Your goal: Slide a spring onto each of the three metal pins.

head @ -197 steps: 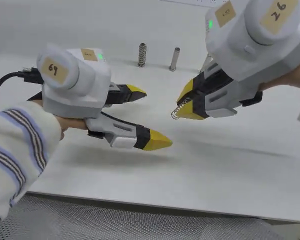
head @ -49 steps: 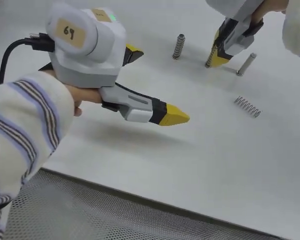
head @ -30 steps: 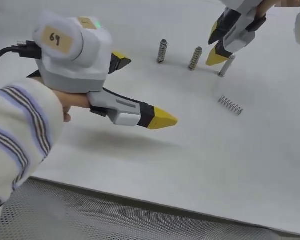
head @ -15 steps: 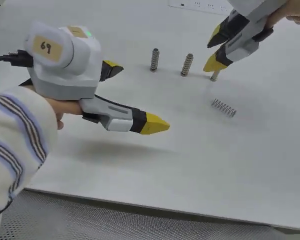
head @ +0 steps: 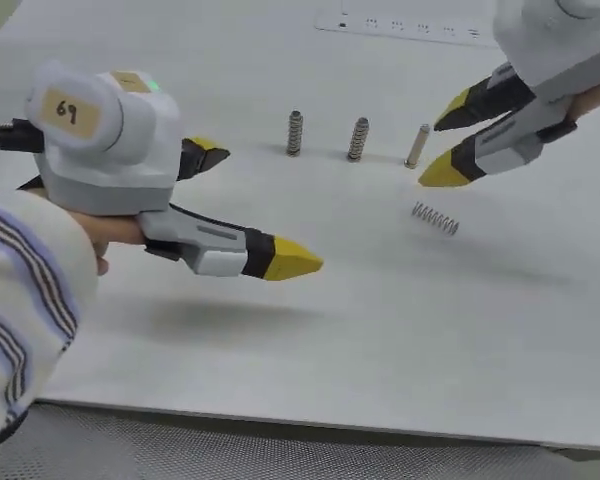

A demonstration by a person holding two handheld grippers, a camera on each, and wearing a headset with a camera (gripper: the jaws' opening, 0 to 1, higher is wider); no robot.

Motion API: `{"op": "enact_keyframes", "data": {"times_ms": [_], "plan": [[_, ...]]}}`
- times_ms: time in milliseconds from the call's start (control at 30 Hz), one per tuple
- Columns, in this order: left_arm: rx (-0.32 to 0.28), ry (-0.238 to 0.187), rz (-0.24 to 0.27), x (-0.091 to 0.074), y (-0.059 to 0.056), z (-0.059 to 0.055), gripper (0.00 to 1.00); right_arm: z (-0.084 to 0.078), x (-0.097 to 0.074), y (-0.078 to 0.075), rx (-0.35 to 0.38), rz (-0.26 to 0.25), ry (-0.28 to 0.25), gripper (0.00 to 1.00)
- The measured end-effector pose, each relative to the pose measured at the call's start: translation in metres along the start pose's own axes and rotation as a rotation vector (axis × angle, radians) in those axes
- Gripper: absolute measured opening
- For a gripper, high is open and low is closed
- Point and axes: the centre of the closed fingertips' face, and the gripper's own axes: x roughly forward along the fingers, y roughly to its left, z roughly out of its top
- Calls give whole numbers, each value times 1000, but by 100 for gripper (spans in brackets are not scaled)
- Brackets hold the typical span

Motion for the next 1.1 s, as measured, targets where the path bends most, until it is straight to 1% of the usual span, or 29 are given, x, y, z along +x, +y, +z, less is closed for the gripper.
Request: {"op": "enact_keyframes", "data": {"times_ms": [100,133,267,300,400,433,500,533,600,700,767,867,1100], "plan": [[3,5,-1,-1,1,0,98,-4,-5,2,57,-32,-61,45],[5,5,-3,-1,0,0,98,-8,-7,4,90,-44,-72,46],[6,11,-9,-1,0,-1,98,-19,-13,12,131,-63,-98,49],[5,14,-11,0,0,-1,98,-21,-15,14,153,-72,-112,50],[-2,17,-15,-1,0,-2,95,-21,-19,23,199,-85,-164,56],[-3,18,-14,-2,0,-2,95,-20,-20,26,227,-83,-191,58],[-2,19,-14,-3,1,-2,95,-21,-21,31,249,-79,-221,61],[-2,21,-14,-4,1,-2,95,-21,-22,32,255,-96,-249,61],[-8,21,-17,-5,1,-2,95,-22,-23,36,266,-110,-276,62],[-12,23,-19,-7,1,-3,95,-25,-23,38,296,-117,-309,69],[-13,26,-15,-8,2,-4,96,-28,-24,38,326,-133,-319,71],[-20,25,-16,-10,3,-4,96,-33,-26,41,373,-139,-346,74],[-20,30,-10,-13,5,-5,96,-39,-26,51,427,-146,-385,86]]}}
